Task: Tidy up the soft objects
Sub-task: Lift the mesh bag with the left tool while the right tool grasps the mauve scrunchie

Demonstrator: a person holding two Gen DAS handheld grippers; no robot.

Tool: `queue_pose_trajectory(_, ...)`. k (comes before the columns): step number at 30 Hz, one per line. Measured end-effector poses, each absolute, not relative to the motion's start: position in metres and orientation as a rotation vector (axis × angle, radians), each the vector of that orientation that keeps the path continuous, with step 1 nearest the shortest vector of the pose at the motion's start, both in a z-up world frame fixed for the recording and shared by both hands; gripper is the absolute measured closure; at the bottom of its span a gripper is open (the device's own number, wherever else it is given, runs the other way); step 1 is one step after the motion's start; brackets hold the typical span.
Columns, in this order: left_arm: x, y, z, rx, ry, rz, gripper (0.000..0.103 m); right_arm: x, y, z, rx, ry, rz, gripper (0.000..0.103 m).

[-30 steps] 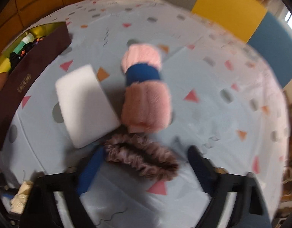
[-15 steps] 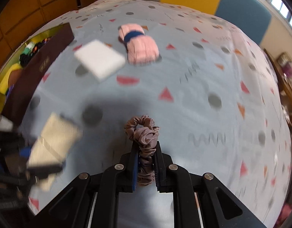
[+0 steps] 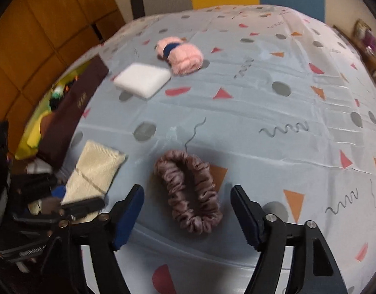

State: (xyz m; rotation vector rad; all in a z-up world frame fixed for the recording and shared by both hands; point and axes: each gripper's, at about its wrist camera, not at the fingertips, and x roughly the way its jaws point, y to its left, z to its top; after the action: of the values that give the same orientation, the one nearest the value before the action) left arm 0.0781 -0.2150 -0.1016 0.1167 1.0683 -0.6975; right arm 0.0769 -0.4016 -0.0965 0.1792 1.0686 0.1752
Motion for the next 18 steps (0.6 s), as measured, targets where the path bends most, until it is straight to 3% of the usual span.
queue_pose_trajectory(5, 0.071, -0.214, -0.097, 0.136, 1.050, -0.693, 0.078, 0.079, -0.397, -0.096, 0.162, 1.063, 0.168, 0.022)
queue_pose_trajectory(7, 0.067, -0.213, -0.093, 0.138, 1.043, -0.694, 0.078, 0.082, -0.389, -0.100, 0.101, 1.058, 0.154, 0.027)
queue_pose_trajectory(11, 0.062, -0.210, -0.085, 0.140, 1.024, -0.691, 0.078, 0.082, -0.378, -0.107, -0.007, 1.062, 0.127, 0.079)
queue_pose_trajectory(12, 0.061, -0.208, -0.082, 0.133, 1.017, -0.691, 0.078, 0.082, -0.376, -0.107, -0.033, 1.047, 0.117, 0.083)
queue_pose_trajectory(18, 0.050, -0.196, -0.056, 0.123, 0.954, -0.682, 0.078, 0.083, -0.381, -0.110, 0.014, 1.056, 0.108, 0.082)
